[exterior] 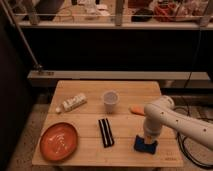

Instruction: Wipe the white sponge on the table

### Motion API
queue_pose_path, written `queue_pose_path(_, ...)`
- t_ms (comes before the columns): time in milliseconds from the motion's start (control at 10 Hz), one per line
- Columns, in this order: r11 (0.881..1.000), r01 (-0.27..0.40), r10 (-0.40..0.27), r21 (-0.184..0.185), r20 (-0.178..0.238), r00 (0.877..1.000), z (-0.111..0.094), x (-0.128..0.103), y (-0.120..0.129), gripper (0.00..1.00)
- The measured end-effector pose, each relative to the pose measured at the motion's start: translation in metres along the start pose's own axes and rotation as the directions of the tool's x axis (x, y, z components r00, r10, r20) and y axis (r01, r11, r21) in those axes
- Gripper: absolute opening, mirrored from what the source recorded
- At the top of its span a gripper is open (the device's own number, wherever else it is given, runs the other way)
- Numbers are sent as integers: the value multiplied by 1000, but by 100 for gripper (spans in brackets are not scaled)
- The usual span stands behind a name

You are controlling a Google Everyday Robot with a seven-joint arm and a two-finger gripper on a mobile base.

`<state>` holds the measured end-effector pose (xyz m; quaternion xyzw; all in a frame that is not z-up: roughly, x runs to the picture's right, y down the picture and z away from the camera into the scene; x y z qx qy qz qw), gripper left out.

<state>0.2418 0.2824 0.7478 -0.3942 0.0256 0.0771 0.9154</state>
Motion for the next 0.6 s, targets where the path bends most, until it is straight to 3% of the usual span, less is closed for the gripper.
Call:
queue_pose_path(200, 999, -34, 34, 6, -5, 999, -6, 10, 10, 0)
queue_pose_path(400, 993, -108, 109, 40, -33, 994, -17, 39, 14, 0)
queue_pose_path(600, 984, -161, 167, 81, -74, 983, -26, 66, 2, 0)
